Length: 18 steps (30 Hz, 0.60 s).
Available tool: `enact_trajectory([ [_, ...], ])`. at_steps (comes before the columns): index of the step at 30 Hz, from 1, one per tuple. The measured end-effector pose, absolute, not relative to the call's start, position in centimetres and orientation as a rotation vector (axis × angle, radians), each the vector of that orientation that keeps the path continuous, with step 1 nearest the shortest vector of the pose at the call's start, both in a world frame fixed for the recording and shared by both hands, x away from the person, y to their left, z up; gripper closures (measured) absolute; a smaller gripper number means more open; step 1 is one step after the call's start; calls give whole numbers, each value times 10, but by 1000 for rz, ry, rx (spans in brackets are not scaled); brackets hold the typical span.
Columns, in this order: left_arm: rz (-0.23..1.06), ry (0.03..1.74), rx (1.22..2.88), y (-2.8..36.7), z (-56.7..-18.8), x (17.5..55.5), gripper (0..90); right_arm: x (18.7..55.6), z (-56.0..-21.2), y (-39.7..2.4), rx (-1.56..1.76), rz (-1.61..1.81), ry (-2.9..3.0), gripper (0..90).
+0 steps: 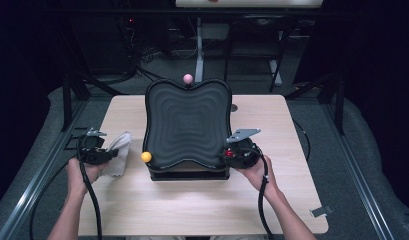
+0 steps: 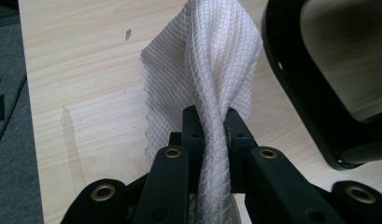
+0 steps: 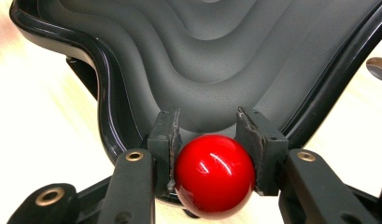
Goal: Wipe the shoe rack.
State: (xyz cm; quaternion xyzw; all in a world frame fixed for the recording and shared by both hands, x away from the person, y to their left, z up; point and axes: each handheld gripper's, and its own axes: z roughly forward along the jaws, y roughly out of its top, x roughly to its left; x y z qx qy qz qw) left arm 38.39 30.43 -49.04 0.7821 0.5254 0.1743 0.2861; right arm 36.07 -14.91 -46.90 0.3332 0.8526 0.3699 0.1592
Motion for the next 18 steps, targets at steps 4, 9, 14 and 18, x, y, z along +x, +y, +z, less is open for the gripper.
enact_trajectory([
  [4,467,1393,2069,299,-483,384,818,360,-469,-149,952,1057,2436,597],
  [9,437,1364,2102,293,-473,388,818,361,-469,-149,949,1056,2438,597],
  [14,439,1332,2089,291,-458,391,821,361,-469,-149,948,1054,2438,597],
  [18,460,1295,2093,287,-441,393,824,361,-469,-149,953,1057,2434,597],
])
